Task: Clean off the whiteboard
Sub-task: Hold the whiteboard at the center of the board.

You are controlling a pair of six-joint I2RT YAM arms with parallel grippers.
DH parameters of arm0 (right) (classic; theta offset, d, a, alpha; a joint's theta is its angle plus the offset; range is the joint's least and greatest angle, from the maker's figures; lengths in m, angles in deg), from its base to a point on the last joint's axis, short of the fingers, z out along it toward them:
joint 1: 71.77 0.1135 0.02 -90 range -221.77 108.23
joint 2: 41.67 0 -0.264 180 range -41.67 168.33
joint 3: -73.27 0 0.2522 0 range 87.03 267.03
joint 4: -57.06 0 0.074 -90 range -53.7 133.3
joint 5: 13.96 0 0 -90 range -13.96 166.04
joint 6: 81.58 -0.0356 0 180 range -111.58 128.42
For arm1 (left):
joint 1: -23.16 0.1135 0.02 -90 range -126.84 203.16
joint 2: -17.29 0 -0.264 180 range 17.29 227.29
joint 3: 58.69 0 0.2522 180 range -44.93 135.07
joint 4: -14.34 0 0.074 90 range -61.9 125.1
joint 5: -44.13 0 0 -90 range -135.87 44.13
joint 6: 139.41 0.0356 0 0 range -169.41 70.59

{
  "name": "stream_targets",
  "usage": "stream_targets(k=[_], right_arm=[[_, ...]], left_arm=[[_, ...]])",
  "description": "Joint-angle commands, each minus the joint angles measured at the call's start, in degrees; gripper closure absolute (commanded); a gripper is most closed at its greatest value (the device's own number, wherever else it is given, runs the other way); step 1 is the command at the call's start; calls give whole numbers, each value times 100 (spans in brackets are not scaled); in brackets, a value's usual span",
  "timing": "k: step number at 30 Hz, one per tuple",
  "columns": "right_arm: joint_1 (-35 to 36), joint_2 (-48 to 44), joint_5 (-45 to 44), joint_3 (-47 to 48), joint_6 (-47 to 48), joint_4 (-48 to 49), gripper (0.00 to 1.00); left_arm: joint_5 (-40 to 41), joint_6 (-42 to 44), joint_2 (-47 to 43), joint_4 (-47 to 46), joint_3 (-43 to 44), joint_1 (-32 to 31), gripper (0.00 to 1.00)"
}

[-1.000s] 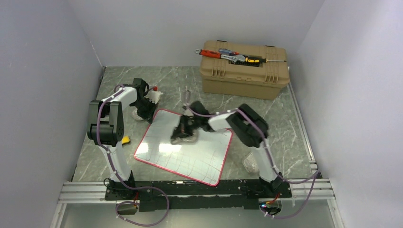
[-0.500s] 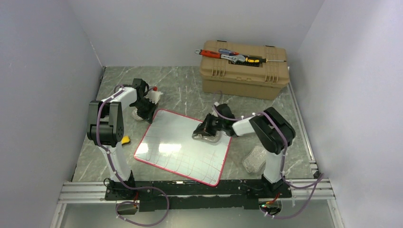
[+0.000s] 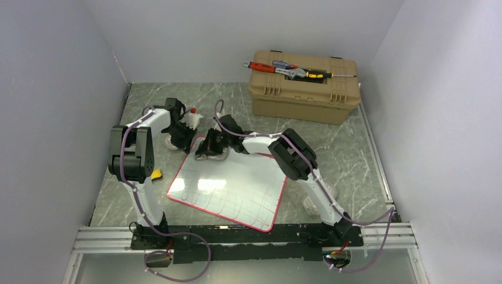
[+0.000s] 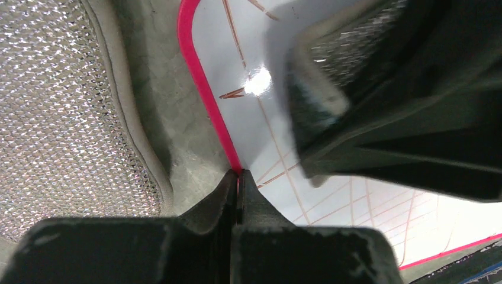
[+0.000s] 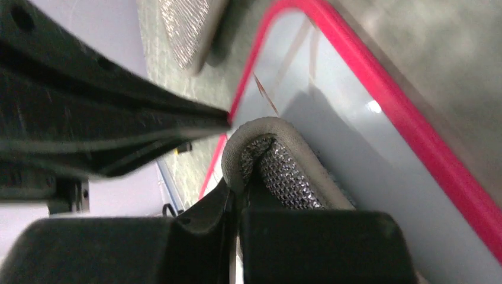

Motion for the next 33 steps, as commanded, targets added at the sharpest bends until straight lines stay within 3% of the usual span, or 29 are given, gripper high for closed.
stream_targets(k=[1, 6, 10, 13, 19, 21, 23, 28, 33], right_arm=[[-221, -446, -758, -2136, 350, -1023, 100], [-832, -2626, -942, -5514, 642, -470, 100], [-850, -3109, -1183, -6176, 826, -658, 100], [-538, -2418, -931, -5311, 739, -522, 100], [422, -500, -129, -1117, 985, -1560, 100], [535, -139, 131, -523, 1087, -1938, 100], [543, -551, 38, -1102, 1179, -1915, 100], [62, -2625, -151, -4235, 1373, -1609, 100], [-391, -4475, -532, -6266, 1619, -2249, 100]], left_arm=[[-200, 136, 343, 183, -327, -89, 98], [-240, 156, 344, 162, -356, -89, 98], [-260, 176, 328, 143, -381, -89, 98], [-260, 150, 326, 156, -370, -89, 98], [-247, 113, 321, 144, -435, -97, 98], [-223, 92, 376, 172, -404, -98, 98], [-198, 100, 368, 161, -412, -98, 98], [-103, 156, 399, 152, -373, -98, 98], [-111, 131, 411, 151, -337, -91, 97]])
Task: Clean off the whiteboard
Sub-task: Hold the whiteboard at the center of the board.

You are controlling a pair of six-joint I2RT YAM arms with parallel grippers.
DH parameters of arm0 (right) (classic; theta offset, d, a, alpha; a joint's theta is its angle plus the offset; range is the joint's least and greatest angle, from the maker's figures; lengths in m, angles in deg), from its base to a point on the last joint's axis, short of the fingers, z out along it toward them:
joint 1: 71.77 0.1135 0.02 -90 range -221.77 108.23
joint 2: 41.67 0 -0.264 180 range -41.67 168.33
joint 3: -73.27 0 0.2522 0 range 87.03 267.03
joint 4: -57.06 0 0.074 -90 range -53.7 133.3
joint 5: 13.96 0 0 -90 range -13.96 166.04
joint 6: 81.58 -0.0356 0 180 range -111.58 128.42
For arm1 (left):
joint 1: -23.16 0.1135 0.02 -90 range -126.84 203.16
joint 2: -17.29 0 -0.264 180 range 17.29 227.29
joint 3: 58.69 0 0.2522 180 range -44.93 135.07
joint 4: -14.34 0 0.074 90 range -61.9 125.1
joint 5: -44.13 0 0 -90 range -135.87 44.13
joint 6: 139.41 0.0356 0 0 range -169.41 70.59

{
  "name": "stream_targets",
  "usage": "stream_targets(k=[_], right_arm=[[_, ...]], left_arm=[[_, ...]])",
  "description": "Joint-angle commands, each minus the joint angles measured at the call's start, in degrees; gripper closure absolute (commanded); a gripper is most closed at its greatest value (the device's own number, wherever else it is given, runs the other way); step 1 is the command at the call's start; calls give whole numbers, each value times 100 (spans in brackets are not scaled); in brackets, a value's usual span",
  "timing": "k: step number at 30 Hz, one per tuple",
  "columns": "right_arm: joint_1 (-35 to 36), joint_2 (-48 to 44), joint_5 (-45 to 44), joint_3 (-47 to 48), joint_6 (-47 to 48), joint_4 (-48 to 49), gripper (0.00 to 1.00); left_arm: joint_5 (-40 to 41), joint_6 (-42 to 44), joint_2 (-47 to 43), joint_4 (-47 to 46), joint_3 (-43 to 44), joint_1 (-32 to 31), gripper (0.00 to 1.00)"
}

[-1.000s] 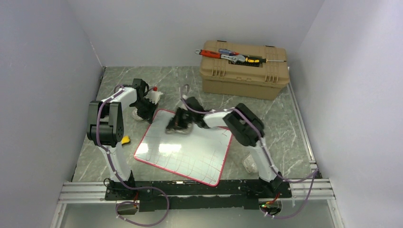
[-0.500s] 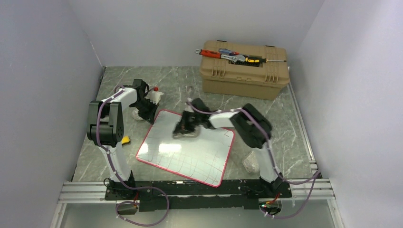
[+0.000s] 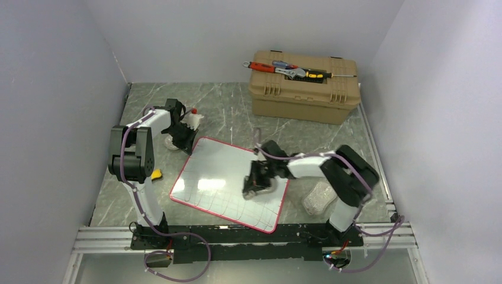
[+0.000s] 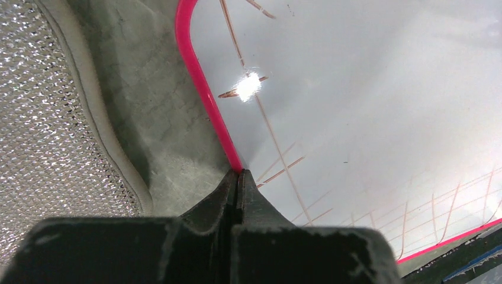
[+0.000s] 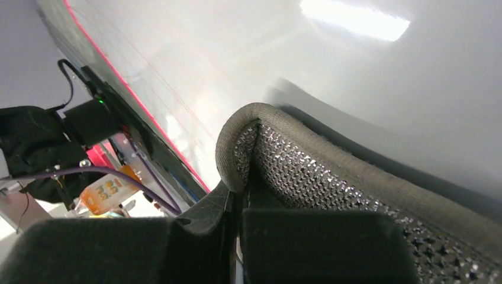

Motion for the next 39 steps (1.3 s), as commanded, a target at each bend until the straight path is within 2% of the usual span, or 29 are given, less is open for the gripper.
stream_targets(k=[1, 3, 6, 9, 13, 16, 18, 22, 24, 28, 33, 39], right_arm=[[-286, -816, -783, -1340, 606, -1585, 100], [-271, -829, -769, -1463, 585, -1491, 100], [8, -107, -415, -1096, 342, -701, 100], [563, 1003, -290, 387, 378, -504, 100], [1074, 2265, -565, 2816, 681, -1320, 100], [1163, 2481, -774, 3454, 758, -1730, 100], [1015, 2032, -795, 2906, 699, -1577, 100], [234, 274, -773, 1097, 686, -1388, 100], [-137, -642, -903, 578, 761, -1740, 100], [-471, -1606, -1520, -169, 724, -2555, 100], [-1134, -2223, -1637, -1054, 664, -2665, 100], [-1651, -1962, -1529, -1244, 832, -2105, 100]], left_arm=[[163, 106, 426, 158, -267, -91, 98], [143, 89, 398, 172, -262, -93, 98], [94, 71, 345, 161, -332, -96, 98], [118, 71, 361, 166, -378, -111, 98], [114, 14, 377, 195, -364, -133, 98], [148, 16, 320, 210, -367, -147, 98], [161, 42, 275, 232, -356, -140, 98], [172, 28, 144, 419, -85, -92, 97], [89, 18, -15, 607, 222, -44, 91], [-122, 116, -324, 1041, 599, 107, 81], [-292, 371, -480, 1248, 187, 143, 54], [-229, 201, -278, 660, -541, 99, 55]])
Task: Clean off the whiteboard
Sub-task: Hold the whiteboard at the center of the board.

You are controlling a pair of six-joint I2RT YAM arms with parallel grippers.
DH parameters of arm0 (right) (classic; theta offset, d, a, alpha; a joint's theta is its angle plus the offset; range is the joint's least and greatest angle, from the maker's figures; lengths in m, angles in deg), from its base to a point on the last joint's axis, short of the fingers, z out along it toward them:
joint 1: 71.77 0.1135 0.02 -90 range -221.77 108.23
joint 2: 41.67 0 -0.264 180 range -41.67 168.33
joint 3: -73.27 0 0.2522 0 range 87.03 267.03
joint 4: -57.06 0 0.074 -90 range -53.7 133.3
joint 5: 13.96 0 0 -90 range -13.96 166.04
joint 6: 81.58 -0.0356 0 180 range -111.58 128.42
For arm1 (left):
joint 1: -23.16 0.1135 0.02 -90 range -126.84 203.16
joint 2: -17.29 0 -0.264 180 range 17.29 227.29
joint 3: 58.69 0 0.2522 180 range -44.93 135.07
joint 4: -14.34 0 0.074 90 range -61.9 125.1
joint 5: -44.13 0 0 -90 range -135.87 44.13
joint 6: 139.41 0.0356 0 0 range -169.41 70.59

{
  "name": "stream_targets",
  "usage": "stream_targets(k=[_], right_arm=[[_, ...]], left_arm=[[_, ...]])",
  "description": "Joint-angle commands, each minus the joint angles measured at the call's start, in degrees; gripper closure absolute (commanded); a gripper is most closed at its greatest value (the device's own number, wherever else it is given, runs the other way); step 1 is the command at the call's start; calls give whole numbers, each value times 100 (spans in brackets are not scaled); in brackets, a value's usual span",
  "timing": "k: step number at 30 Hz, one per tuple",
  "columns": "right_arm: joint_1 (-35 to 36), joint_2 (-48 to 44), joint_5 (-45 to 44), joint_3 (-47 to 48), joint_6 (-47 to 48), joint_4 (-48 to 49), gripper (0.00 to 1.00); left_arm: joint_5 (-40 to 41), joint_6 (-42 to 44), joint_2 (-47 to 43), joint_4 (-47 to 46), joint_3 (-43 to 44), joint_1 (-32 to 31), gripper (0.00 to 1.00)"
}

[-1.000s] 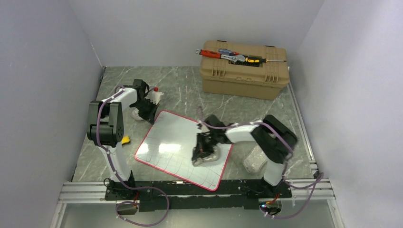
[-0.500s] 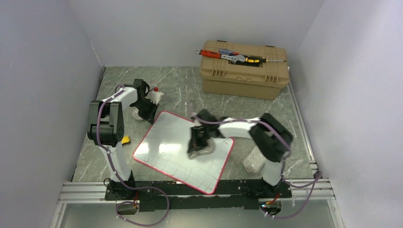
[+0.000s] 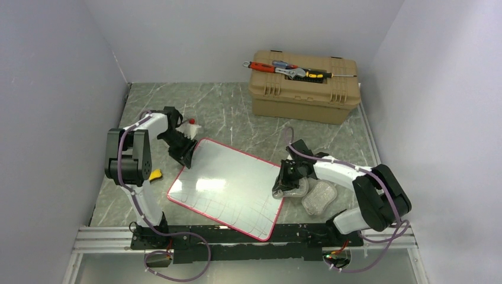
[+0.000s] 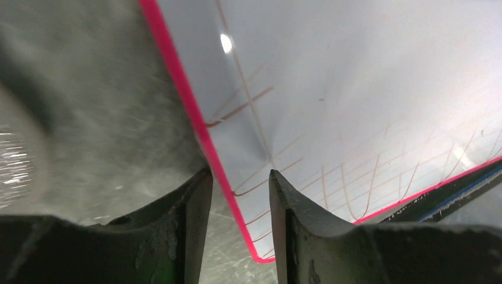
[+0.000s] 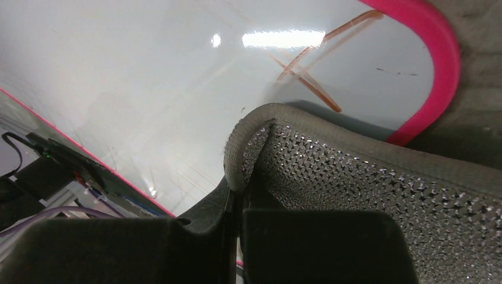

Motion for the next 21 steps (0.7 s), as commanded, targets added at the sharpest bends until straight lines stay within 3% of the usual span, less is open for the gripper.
stream_targets(k=[1, 9, 13, 21], right_arm=[[-302, 267, -232, 18, 273, 295, 100], [-922, 205, -244, 1162, 768, 161, 100], [-1313, 226, 134, 1105, 828, 353, 100], [-1376, 1002, 253, 686, 810, 896, 100]], left_arm=[[-8, -49, 136, -261, -263, -84, 56], [360, -234, 556, -464, 229, -204, 59], [484, -208, 628, -445, 392, -214, 60], [466, -375, 927, -327, 961, -246, 56]])
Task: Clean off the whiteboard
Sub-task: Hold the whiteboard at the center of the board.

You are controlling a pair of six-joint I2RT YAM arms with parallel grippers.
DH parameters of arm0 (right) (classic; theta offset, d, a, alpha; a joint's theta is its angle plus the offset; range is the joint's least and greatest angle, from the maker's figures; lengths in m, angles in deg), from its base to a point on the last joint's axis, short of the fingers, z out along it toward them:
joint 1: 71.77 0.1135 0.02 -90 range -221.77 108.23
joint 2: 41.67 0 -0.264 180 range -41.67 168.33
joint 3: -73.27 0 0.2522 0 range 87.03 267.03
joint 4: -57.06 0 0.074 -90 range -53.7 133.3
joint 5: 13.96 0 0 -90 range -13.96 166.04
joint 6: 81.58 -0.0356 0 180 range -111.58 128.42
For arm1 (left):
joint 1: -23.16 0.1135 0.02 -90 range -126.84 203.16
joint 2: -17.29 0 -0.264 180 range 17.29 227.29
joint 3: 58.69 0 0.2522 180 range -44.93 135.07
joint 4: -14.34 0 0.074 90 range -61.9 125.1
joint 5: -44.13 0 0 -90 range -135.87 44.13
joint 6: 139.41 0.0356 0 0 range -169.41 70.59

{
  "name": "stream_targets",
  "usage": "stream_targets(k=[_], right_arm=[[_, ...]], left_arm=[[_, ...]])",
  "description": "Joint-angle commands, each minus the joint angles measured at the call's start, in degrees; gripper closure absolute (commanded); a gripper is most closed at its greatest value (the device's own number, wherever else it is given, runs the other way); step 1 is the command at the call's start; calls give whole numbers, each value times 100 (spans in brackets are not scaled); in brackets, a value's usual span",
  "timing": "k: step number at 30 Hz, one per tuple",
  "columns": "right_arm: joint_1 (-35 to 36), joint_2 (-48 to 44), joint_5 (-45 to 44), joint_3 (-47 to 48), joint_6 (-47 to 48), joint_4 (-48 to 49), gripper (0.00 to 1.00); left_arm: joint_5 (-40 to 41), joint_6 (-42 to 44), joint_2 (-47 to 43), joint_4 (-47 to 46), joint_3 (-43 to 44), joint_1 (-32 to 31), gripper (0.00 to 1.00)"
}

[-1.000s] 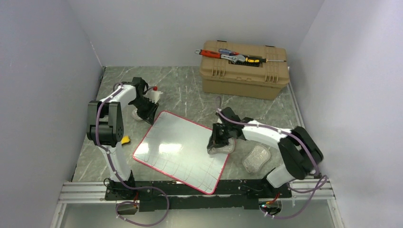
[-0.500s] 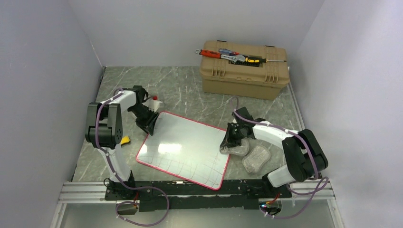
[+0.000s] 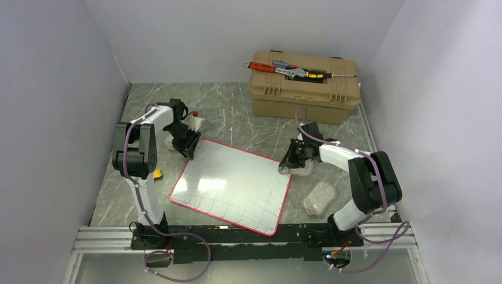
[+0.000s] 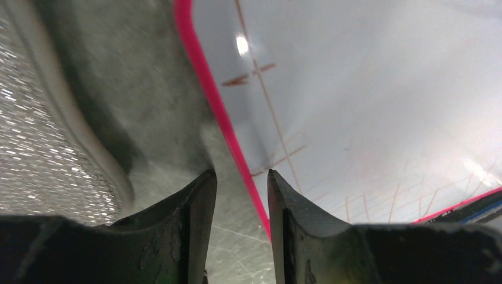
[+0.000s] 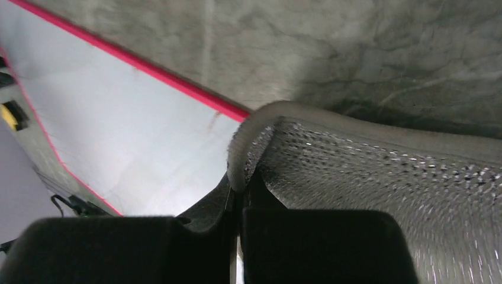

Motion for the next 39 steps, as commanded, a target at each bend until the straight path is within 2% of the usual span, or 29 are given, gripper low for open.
stream_targets(k=[1, 7, 11, 15, 22, 31, 35, 39], right_arm=[[8, 331, 98, -269, 116, 394, 100], [8, 408, -296, -309, 225, 363, 100], [-16, 270, -420, -312, 206, 372, 100], [-66, -116, -307, -182, 185, 384, 100], [-131, -15, -425, -302, 130, 530, 100], [68, 840, -572, -399, -157, 1229, 100], [421, 1420, -615, 50, -334, 1395, 100], [1064, 2208, -636, 787, -526, 1388, 100]], left_arm=[[111, -71, 323, -406, 353, -64, 55], [150, -192, 770, -451, 613, -279, 55], [229, -212, 986, -521, 620, -423, 62], [408, -159, 1084, -515, 568, -461, 76], [634, -59, 1071, -632, 359, -486, 81], [603, 1, 1160, -660, 327, -535, 90], [570, 28, 1184, -628, 350, -569, 93], [581, 29, 1175, -616, 346, -579, 95]])
